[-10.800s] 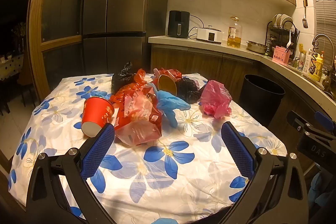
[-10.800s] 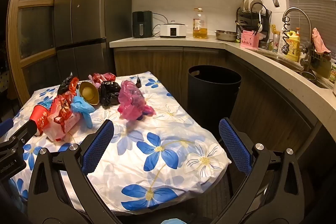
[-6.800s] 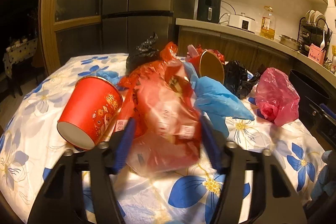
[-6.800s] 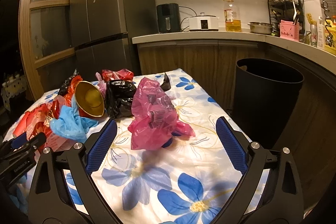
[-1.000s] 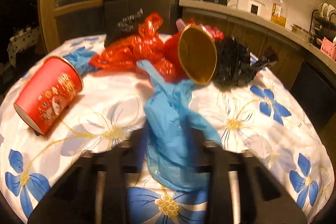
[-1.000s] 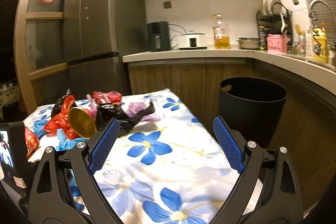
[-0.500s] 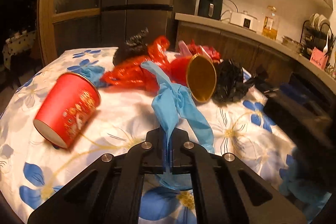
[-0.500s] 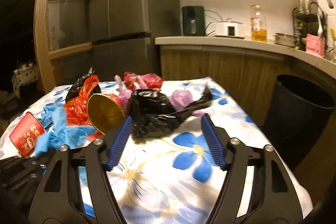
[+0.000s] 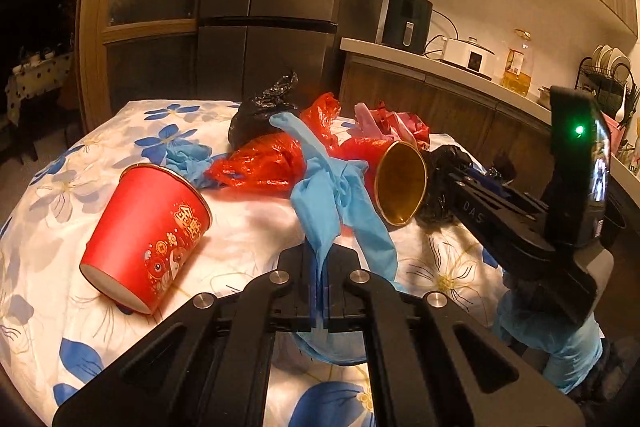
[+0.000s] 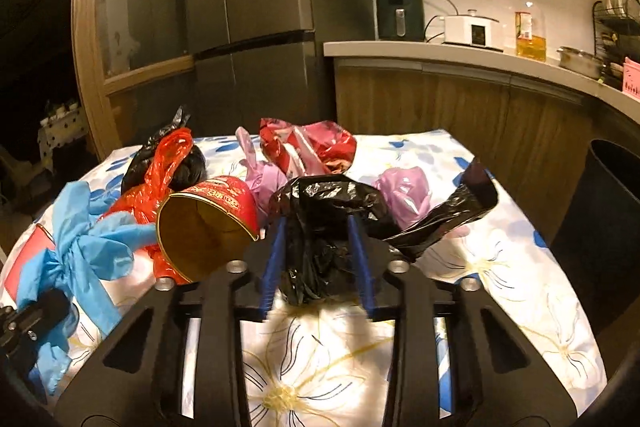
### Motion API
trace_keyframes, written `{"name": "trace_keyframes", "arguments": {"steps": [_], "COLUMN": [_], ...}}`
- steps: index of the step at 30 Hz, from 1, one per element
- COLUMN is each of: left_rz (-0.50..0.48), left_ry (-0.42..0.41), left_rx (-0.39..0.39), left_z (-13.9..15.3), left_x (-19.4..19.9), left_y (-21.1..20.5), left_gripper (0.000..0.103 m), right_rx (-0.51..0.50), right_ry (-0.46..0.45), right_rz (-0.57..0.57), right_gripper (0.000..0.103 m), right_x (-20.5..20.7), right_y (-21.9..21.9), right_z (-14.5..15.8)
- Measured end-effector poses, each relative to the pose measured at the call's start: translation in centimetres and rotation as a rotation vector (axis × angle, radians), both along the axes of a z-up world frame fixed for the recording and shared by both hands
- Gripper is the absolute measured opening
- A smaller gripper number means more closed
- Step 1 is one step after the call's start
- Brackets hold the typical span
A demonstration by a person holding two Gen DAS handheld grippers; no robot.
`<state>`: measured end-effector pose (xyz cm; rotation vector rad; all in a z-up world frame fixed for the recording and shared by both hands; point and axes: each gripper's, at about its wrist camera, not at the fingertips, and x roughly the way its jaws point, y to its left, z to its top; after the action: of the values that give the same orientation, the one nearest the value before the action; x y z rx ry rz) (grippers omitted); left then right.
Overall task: Collect trash
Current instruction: 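Grasp the blue glove with the left gripper while the right grasps a black bag, then carry the glove and black bag over the bin and open both grippers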
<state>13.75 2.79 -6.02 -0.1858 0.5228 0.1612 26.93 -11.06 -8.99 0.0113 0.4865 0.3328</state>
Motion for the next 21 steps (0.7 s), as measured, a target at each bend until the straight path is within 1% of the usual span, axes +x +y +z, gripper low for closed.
{"name": "trace_keyframes", "arguments": {"steps": [1,2,3,7,9,14,21], "left_rz": [0.001,0.002,0.003,0.002,0.001,-0.012,-0.055], "left_ry": [-0.001,-0.002,-0.003,-0.011,-0.018,-0.036,-0.061], "left_rx": [0.0,-0.001,-0.002,0.004,0.007,0.014,0.038], "left_z": [0.1,0.1,0.2,0.5,0.8,1.6,2.6], "left_x": [0.0,0.0,0.0,-0.3,-0.5,-1.3,-2.1], "left_y": [0.0,0.1,0.1,-0.1,-0.2,-1.0,-2.9], "left_gripper": [0.001,0.001,0.001,0.001,0.001,0.001,0.001], "right_rx": [0.002,0.009,0.015,0.021,0.032,0.084,0.082], "right_ry": [0.003,0.001,-0.005,-0.061,-0.094,-0.133,-0.166], "right_rz": [0.005,0.014,0.017,0.007,-0.009,-0.035,-0.038], "right_gripper": [0.014,0.003,0.002,0.001,0.001,0.001,0.001], "right_x": [0.1,0.0,-0.1,-1.6,-2.9,-5.5,-9.1], "right_y": [0.0,-0.1,-0.2,-1.0,-2.1,-4.8,-7.1], "right_z": [-0.1,0.0,0.1,1.2,2.1,4.0,5.2]}}
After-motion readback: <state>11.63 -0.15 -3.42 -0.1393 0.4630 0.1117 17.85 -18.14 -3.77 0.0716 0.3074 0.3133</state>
